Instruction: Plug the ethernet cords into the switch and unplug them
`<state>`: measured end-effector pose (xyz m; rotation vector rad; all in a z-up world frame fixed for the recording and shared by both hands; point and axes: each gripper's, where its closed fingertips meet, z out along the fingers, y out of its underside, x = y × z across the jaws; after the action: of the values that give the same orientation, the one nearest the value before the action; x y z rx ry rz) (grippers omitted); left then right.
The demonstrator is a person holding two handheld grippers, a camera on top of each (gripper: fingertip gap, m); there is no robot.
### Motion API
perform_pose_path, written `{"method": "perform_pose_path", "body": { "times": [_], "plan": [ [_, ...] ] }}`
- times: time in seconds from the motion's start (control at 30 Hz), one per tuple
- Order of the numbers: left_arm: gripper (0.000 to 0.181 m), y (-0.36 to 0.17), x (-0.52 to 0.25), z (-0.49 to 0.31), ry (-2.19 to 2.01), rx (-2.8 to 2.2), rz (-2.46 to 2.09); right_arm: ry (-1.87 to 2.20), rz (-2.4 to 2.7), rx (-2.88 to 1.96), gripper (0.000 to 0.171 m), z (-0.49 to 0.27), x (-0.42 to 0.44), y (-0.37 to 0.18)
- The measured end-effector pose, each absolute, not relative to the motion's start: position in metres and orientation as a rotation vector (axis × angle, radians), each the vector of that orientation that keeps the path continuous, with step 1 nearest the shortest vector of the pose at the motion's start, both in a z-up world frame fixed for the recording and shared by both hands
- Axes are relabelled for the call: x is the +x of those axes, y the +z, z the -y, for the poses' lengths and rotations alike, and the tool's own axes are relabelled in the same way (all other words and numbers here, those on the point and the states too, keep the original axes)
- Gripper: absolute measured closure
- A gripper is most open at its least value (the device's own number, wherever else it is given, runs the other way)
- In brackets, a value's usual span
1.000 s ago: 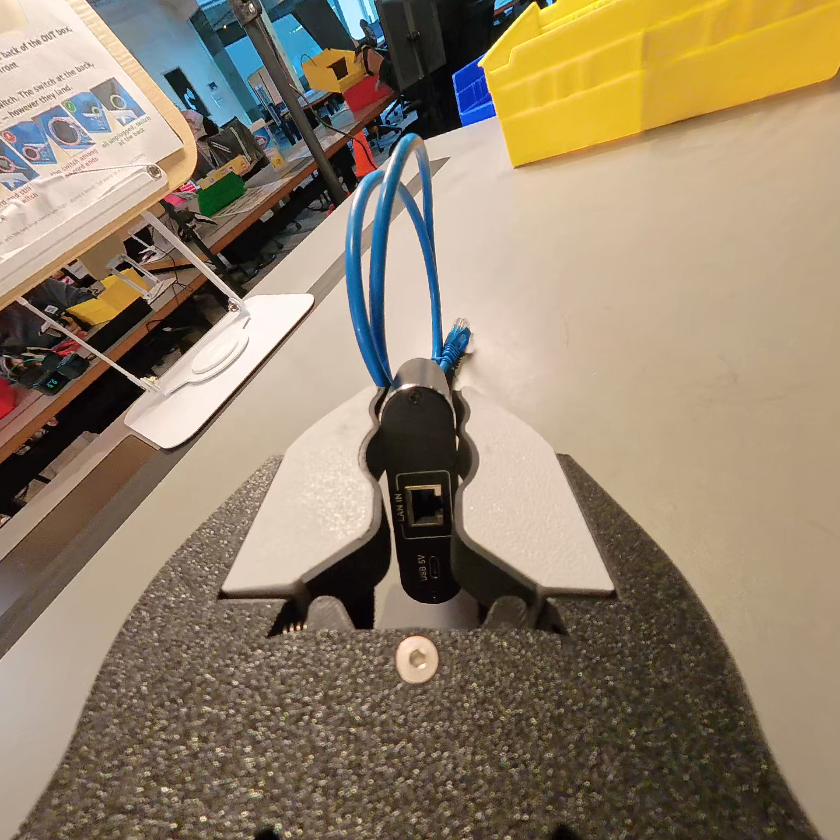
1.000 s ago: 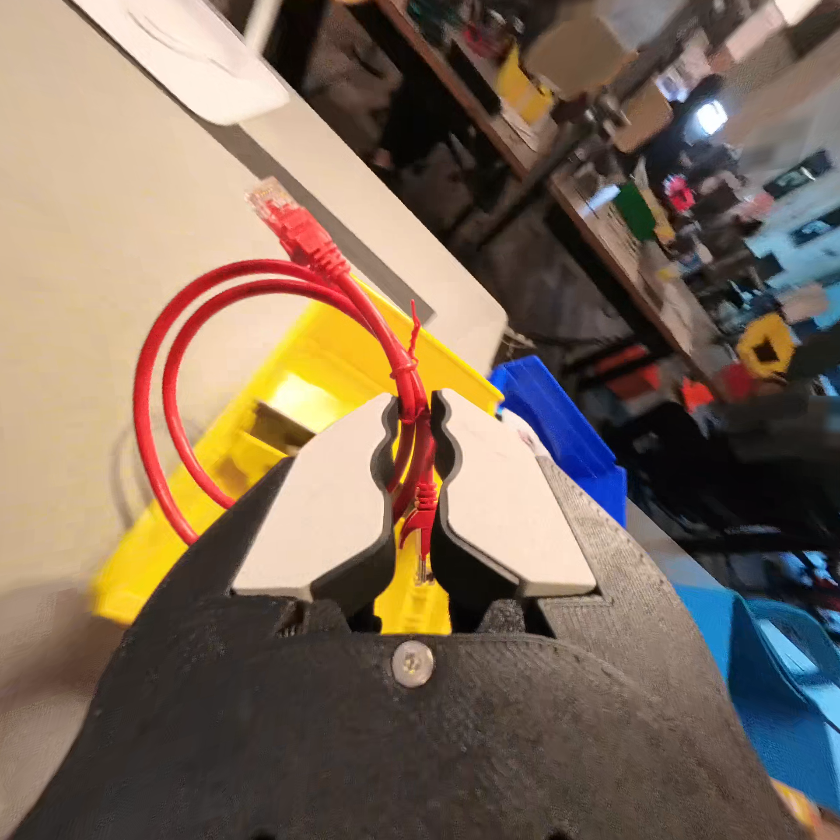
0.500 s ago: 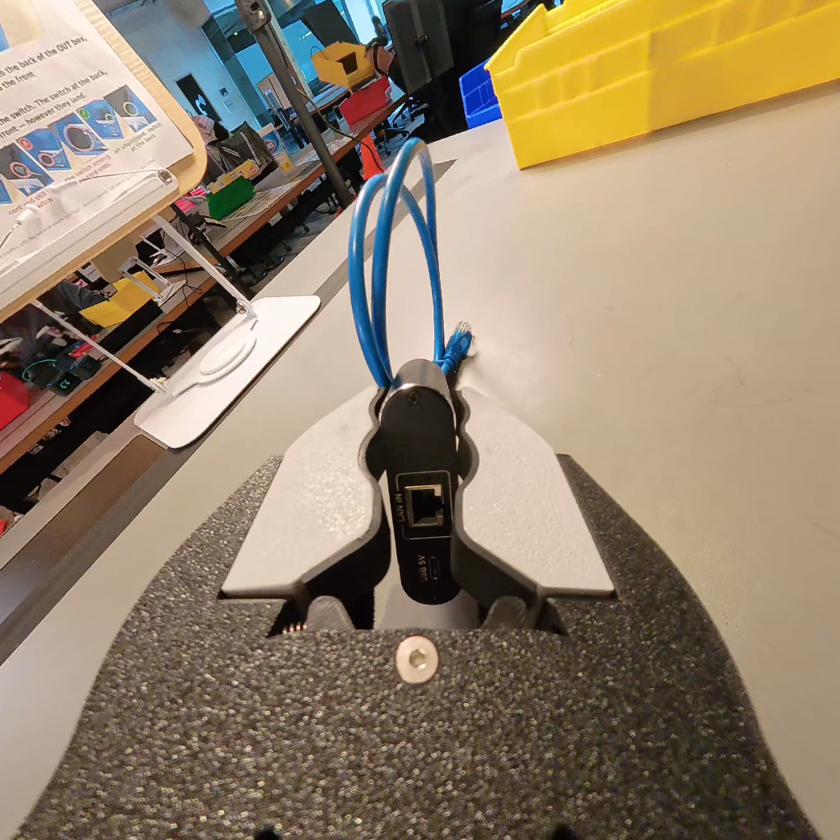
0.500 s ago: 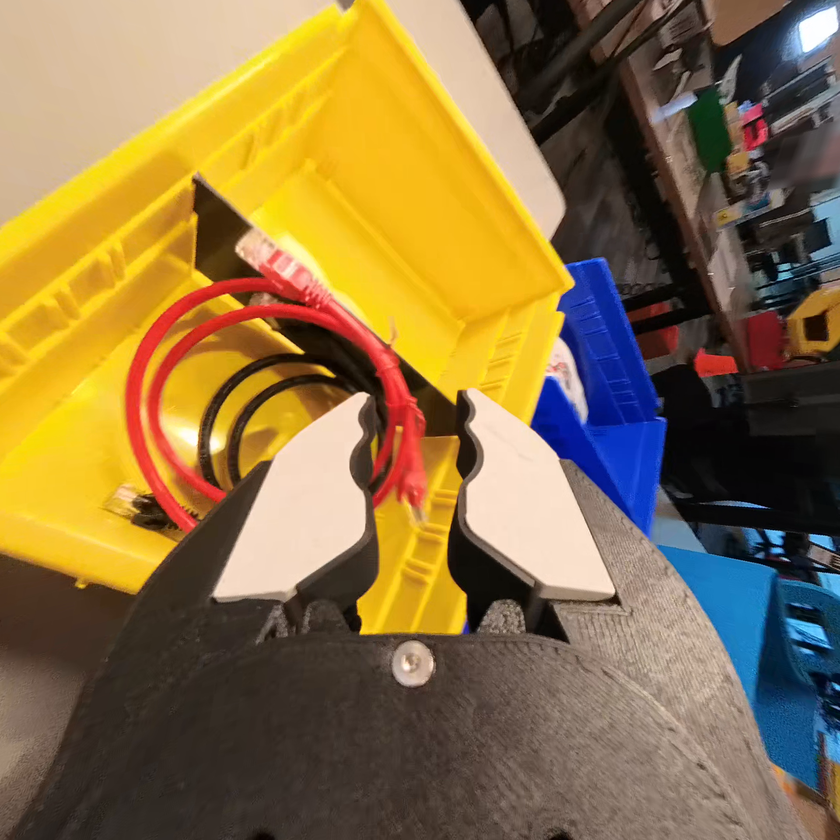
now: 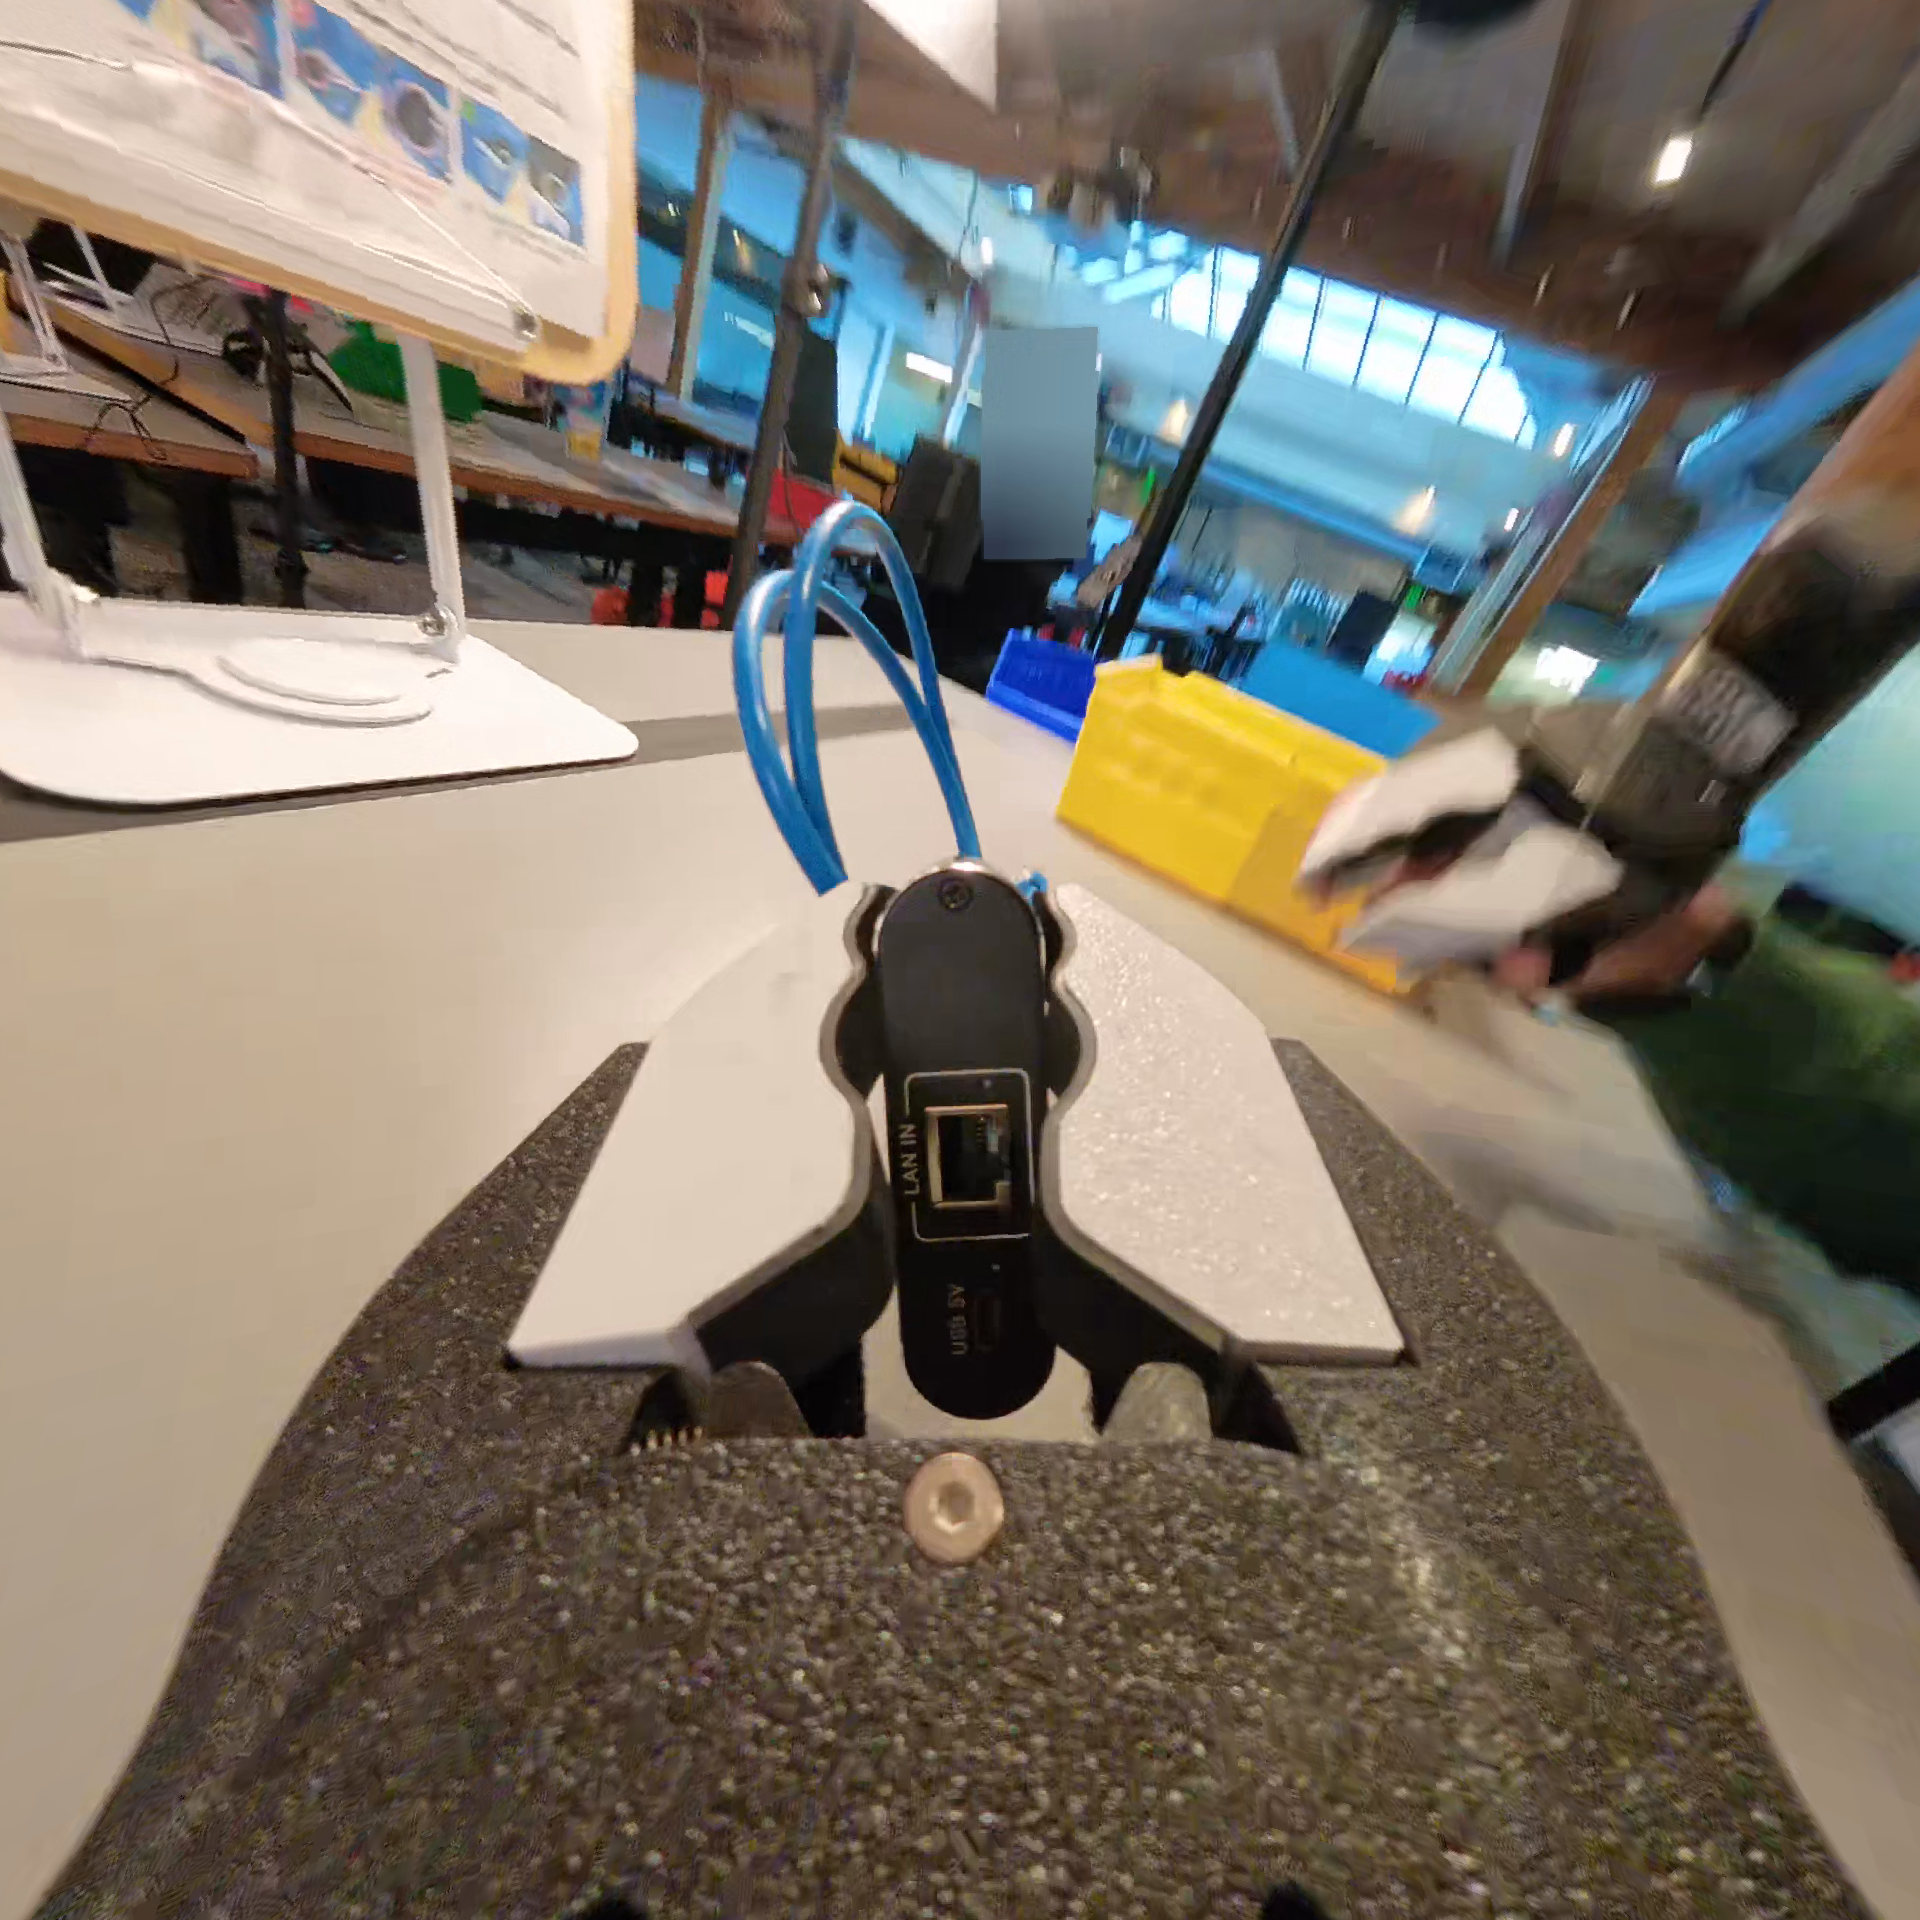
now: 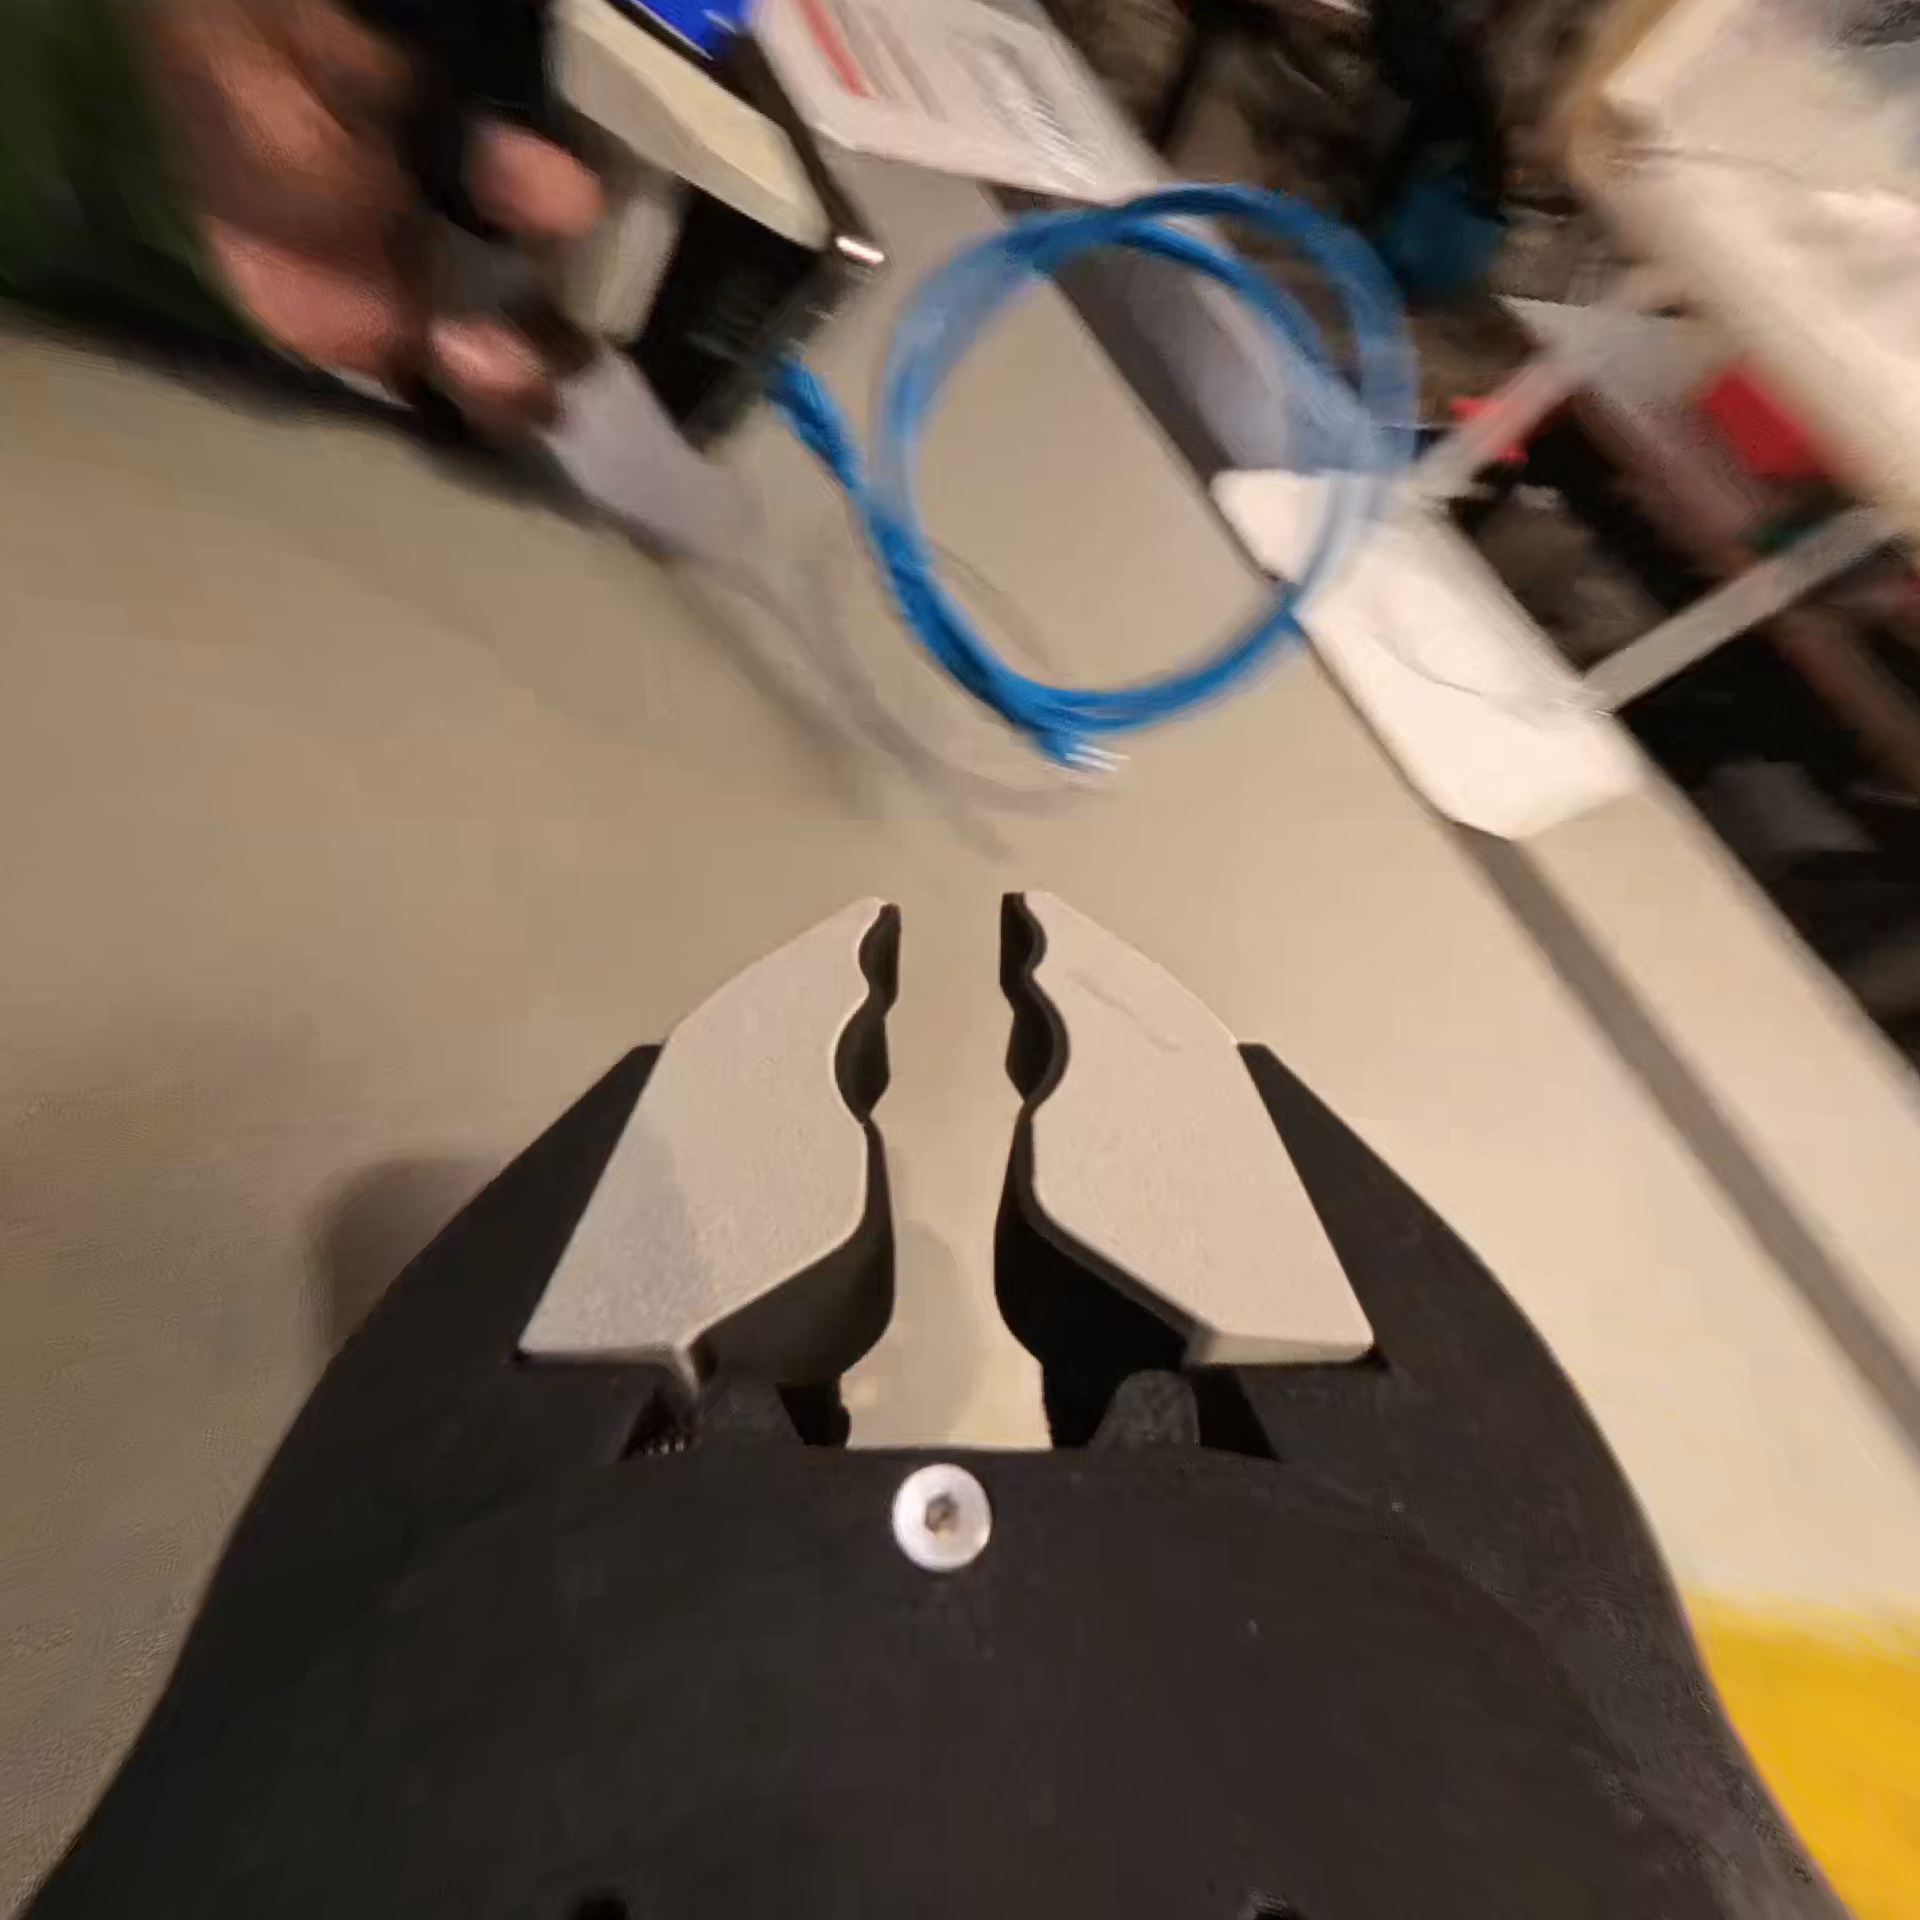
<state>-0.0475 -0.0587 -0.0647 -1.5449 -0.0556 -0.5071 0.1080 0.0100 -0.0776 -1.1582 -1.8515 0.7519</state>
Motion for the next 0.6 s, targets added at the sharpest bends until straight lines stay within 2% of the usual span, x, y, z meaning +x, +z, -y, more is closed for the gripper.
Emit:
{"method": "perform_pose_path", "body": {
  "times": [0.13,0.27,0.43,0.6],
  "plan": [
    [0.154,-0.054,-0.063,0.066,-0.608,-1.409,0.142,1.107,1.936,-1.201,0.154,0.075,0.028,-0.112],
    [0.153,-0.038,-0.069,0.075,-0.749,-1.243,0.175,1.272,1.811,-1.327,0.146,0.085,-0.027,-0.108],
    [0.154,-0.03,-0.059,0.079,-0.912,-1.145,0.139,1.84,1.559,-1.306,0.137,0.093,-0.036,-0.073],
    [0.154,-0.033,-0.043,0.071,-0.938,-1.176,0.081,1.905,1.495,-1.241,0.142,0.086,-0.024,-0.068]
  ]
}}
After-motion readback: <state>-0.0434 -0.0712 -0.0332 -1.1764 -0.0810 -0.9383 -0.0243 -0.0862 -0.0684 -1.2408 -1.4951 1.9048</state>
